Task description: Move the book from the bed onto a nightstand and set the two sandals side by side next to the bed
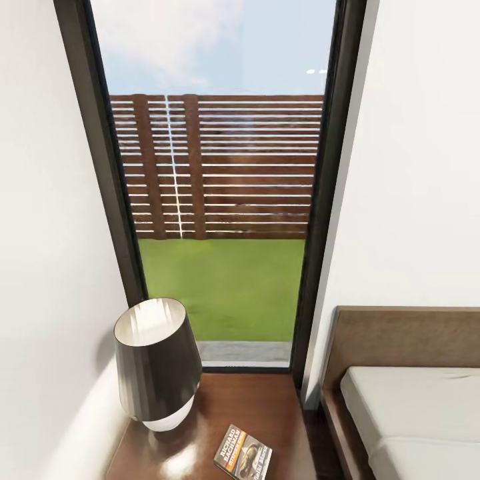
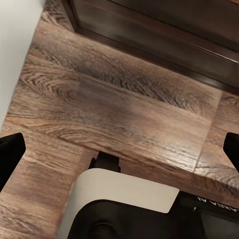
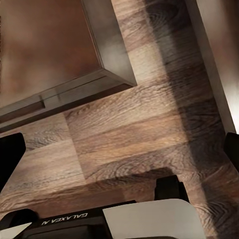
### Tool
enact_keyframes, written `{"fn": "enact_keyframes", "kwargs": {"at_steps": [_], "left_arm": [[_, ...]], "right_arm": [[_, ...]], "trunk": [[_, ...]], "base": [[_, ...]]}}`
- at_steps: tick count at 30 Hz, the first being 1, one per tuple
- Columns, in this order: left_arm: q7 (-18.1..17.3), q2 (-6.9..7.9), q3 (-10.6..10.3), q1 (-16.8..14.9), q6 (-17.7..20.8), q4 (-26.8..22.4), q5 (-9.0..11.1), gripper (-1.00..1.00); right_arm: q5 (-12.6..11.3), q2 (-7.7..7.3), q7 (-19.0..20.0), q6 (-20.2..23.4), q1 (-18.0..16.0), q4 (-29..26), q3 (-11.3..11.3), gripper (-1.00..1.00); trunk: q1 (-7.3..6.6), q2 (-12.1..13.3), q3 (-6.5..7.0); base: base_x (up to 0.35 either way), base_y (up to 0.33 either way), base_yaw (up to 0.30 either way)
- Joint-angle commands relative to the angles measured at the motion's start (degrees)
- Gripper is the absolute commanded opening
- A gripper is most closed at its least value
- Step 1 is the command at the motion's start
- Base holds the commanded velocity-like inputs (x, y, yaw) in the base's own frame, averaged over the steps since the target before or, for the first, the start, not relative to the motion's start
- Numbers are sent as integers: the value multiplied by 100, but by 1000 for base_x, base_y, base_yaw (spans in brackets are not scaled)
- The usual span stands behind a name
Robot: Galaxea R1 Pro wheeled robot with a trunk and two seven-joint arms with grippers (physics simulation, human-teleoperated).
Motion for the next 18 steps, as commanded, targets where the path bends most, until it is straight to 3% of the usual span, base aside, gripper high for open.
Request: {"fn": "enact_keyframes", "kwargs": {"at_steps": [1,18], "left_arm": [[-28,1,-12,-4,-17,8,45,100],[-28,1,-12,-3,-17,8,49,100]], "right_arm": [[-61,-1,34,14,-8,14,39,100],[-63,0,33,14,-8,14,39,100]], "trunk": [[0,-4,-6],[0,-4,-6]], "base": [[0,0,0],[0,0,0]]}}
